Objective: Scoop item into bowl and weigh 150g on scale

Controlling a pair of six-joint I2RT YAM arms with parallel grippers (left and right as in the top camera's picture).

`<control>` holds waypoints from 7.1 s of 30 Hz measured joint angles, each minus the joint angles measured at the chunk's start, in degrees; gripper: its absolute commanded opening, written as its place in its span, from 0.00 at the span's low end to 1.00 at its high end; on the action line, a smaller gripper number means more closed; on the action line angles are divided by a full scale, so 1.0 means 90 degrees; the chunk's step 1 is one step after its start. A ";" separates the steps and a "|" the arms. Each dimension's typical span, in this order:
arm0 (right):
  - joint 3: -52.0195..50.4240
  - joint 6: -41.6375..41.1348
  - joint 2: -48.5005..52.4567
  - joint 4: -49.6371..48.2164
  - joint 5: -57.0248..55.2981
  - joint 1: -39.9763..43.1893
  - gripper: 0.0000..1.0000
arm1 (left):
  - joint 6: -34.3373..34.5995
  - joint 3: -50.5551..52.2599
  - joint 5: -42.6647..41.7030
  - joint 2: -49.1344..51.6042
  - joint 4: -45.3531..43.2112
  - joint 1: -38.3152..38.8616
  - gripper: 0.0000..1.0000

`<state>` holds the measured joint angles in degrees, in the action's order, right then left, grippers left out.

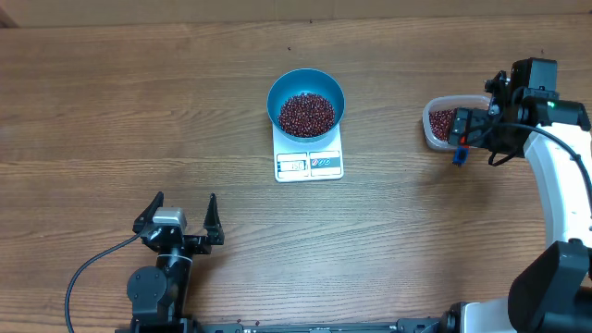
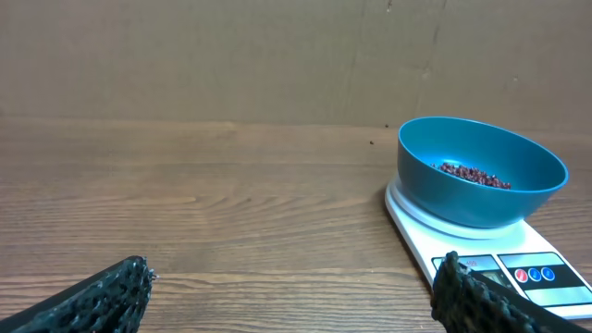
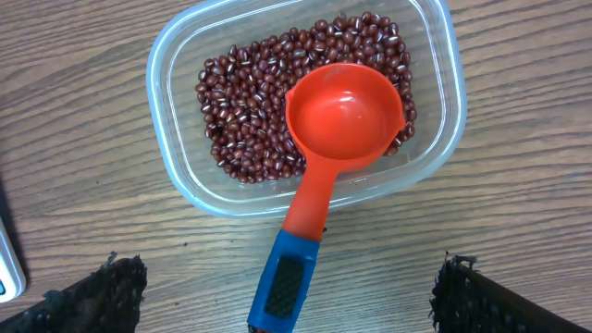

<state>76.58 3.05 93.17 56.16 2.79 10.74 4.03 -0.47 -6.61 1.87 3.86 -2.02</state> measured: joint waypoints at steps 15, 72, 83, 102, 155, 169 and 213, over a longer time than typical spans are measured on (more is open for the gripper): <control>0.0000 -0.0002 0.0000 0.0000 -0.0002 -0.0002 1.00 | 0.0000 0.0000 0.0000 0.0000 -0.0002 0.0000 1.00; -0.4816 -0.0007 -0.5156 -0.6356 0.1681 -0.0294 1.00 | 0.0000 0.0000 0.0002 0.0000 0.0000 0.0000 1.00; -0.7094 -0.0442 -0.6482 -0.8667 0.1693 -0.0294 1.00 | 0.0000 0.0000 0.0002 0.0000 0.0000 0.0000 1.00; -0.8391 -0.0510 -0.8752 -0.7997 0.1491 -0.0301 1.00 | 0.0000 0.0000 0.0022 0.0000 0.0000 0.0000 1.00; -0.8391 0.0097 -1.0275 -0.5712 0.0214 -0.1122 1.00 | 0.0000 0.0000 0.0024 -0.0012 0.0000 0.0000 1.00; -0.8391 0.0119 -1.0275 -0.5714 0.0211 -0.1122 1.00 | 0.0000 0.0000 0.0024 -0.0012 0.0000 0.0000 1.00; -0.8391 0.0119 -1.0275 -0.5714 0.0216 -0.1122 1.00 | 0.0000 0.0000 0.0024 -0.0012 0.0000 0.0000 1.00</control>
<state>1.06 4.12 0.69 4.73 4.73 0.64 4.03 -0.47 -6.39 1.76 3.86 -2.02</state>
